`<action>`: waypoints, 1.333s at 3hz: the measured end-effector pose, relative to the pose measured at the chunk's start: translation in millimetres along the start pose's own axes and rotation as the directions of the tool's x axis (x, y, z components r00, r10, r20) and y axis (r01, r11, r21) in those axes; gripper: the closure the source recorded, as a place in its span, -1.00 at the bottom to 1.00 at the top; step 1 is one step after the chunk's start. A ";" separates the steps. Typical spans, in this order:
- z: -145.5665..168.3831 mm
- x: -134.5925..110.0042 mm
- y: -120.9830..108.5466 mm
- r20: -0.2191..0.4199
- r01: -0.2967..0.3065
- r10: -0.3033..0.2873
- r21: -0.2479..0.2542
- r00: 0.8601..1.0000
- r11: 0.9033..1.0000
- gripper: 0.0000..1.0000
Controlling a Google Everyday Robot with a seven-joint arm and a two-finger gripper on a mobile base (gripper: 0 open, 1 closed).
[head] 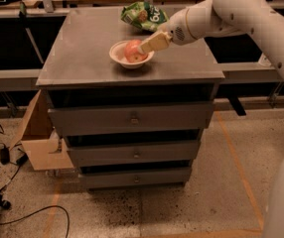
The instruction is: Pick apple from paper bowl and place on counter
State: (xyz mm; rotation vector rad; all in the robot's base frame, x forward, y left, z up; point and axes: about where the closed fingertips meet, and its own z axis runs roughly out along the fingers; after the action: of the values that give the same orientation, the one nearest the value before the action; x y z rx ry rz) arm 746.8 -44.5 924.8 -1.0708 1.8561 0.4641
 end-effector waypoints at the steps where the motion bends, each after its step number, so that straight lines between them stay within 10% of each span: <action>1: 17.8 1.7 -3.0 0.002 -0.032 0.032 0.006 0.999 0.999 -0.86; 2: 35.4 1.2 -1.9 0.004 -0.045 0.045 -0.011 0.999 0.999 -0.96; 4: 53.8 -1.4 -2.3 0.001 -0.051 0.051 -0.024 0.999 0.998 -0.26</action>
Offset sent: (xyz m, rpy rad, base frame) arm 0.0298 0.0321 -0.0248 0.0431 0.0455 -0.0116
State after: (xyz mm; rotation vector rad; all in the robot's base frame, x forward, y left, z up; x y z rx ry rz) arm 777.2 -8.5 898.7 -1.0402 1.8840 0.5177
